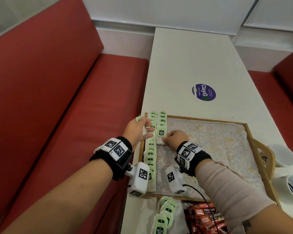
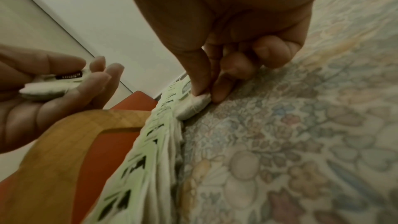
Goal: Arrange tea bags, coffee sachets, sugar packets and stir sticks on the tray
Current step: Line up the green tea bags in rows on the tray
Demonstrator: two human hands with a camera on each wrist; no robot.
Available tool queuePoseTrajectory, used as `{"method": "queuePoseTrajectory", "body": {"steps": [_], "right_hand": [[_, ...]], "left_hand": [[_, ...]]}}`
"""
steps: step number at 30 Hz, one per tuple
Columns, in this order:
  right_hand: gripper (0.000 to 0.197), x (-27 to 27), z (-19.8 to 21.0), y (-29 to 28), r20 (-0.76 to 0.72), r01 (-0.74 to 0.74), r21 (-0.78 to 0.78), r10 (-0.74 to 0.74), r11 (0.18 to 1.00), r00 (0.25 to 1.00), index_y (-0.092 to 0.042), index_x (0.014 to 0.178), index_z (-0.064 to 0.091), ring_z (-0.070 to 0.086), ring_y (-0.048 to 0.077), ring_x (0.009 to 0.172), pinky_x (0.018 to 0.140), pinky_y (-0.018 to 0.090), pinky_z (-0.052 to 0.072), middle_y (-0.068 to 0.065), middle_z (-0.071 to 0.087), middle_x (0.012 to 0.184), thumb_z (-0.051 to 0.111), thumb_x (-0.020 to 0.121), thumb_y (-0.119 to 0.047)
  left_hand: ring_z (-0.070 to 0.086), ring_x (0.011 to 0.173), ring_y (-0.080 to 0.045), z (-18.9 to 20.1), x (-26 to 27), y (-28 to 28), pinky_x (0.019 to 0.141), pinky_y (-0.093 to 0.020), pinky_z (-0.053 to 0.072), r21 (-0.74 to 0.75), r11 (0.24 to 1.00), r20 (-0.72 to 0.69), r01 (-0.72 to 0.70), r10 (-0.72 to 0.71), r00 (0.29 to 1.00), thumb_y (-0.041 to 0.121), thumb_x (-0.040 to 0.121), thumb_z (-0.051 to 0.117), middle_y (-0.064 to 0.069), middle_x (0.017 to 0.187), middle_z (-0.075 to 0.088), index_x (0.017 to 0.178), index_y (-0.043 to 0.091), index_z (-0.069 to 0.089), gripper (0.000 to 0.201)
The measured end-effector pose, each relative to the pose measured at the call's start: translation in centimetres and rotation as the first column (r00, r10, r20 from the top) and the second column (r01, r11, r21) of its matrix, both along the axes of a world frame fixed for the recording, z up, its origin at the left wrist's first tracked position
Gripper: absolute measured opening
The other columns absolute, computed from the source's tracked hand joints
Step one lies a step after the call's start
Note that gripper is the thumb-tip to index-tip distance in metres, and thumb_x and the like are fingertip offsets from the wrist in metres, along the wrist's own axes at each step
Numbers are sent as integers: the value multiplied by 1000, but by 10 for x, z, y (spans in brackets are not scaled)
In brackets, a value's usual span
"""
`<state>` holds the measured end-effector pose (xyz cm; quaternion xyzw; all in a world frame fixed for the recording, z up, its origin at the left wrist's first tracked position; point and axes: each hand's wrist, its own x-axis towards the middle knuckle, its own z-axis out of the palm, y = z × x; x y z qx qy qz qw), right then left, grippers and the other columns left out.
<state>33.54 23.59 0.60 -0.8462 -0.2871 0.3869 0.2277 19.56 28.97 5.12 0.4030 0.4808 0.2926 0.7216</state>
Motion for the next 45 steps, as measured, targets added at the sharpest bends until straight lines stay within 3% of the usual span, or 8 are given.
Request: {"method": "queuePoseTrajectory", "body": {"steps": [11,16,23,26,30,35,40,45], "right_hand": [[22,3,2,3,73,-109,-71,115,991,991,-16,66,54,65,27,83,76,34,54,12,71,95,67,83,-19],[14,4,3,3,97,-124,-88,132,988,986,-16,74,55,59,20,72,64,28,48,4,64,82,66,82,-21],[8,-8,25,-1,-52,-123,443,163,888,985,-18,92,61,53,10,70,69,26,43,-5,56,78,66,86,-19],[14,-13,35,-1,-108,-194,493,281,848,954,-17,100,64,49,6,60,62,21,42,-1,60,84,67,87,-19],[23,-12,38,-2,-140,-157,513,263,844,955,-12,111,64,48,4,58,54,15,42,1,58,83,65,88,-16],[17,-9,39,-7,-232,-58,528,209,847,950,-9,105,66,47,-5,48,48,11,40,-4,56,73,62,89,-5],[12,-7,39,-10,-298,-18,528,204,849,933,-4,97,68,46,-5,43,45,11,38,-8,61,65,63,87,-1],[19,-6,36,-12,-302,8,495,163,869,939,-12,71,60,42,-2,38,42,12,37,-3,55,59,64,87,-1]], "left_hand": [[63,80,-15,-2,2,1,70,-28,55,14,1000,-15,23,-23,1000,19,101,39,-4,89,58,88,12,57,23],[61,86,-13,1,1,2,73,-28,55,60,995,-37,75,-73,997,21,101,40,-3,100,58,89,14,60,24],[54,112,-14,1,-2,3,80,-23,51,196,950,-85,242,-229,970,26,102,40,1,117,59,101,21,65,25],[57,109,-15,0,-2,4,80,-25,47,223,932,-93,286,-271,958,25,102,40,4,110,65,105,23,64,25],[53,122,-16,0,0,5,89,-26,43,258,905,-125,340,-317,940,30,100,43,6,137,49,113,23,66,27],[50,123,-11,-3,-1,4,96,-15,43,258,882,-105,395,-380,919,26,99,45,11,138,44,128,10,58,36],[51,127,-16,-6,0,3,113,-40,34,229,884,-125,407,-389,913,50,85,57,0,136,53,133,14,54,61],[48,127,-13,-3,1,1,110,-33,35,278,868,-135,411,-389,911,31,96,50,3,136,51,131,28,53,34]]}}
